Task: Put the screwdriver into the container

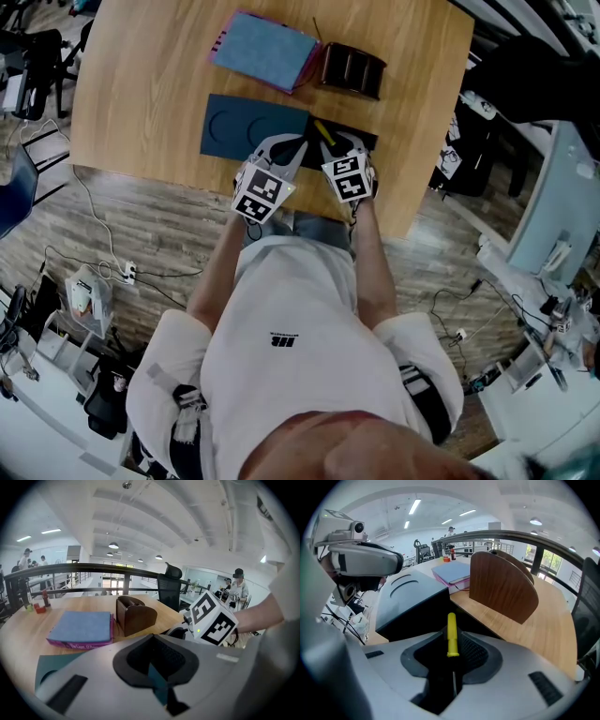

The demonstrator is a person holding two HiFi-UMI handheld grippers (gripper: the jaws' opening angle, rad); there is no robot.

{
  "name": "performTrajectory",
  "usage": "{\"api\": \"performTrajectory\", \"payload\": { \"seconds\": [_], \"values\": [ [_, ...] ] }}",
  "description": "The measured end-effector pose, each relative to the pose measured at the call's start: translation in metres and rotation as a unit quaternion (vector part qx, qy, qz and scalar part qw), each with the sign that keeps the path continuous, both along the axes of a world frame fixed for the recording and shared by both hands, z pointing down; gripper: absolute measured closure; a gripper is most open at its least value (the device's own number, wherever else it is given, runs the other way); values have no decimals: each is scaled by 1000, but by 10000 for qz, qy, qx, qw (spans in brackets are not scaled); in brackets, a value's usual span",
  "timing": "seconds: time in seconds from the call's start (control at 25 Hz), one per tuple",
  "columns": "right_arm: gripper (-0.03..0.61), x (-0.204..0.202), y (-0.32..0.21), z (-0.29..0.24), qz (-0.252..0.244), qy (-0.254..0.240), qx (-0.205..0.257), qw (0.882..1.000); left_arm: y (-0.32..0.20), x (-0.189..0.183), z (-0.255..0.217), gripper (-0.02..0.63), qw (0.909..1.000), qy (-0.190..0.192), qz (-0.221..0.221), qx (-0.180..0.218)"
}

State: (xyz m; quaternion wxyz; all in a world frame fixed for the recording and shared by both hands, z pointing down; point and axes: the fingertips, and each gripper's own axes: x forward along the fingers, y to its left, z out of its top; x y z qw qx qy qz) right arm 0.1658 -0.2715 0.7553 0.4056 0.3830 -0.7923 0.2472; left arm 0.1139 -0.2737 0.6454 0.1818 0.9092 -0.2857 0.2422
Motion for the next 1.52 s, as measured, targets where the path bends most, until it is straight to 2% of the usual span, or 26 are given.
{"api": "performTrajectory", "payload": {
  "seconds": [0.28,0.48,0.64,0.88,1.08,1.52],
  "values": [
    [462,-2,4,-23,142,-13,333,9993,8,-6,-13,609,9999,25,90,112],
    [462,-3,13,-43,381,-61,488,9981,12,-12,-24,609,9996,76,151,233],
    [460,-1,17,-67,612,-143,798,9948,15,-17,-32,607,9991,117,198,356],
    [473,0,25,-109,979,-325,1385,9850,21,-29,-51,608,9980,223,250,528],
    [541,-2,38,-145,1271,-425,1876,9731,29,-38,-70,609,9962,325,386,714],
    [575,-1,85,-204,1781,-632,2499,9496,51,-55,-109,609,9909,508,616,1082]
  ]
}}
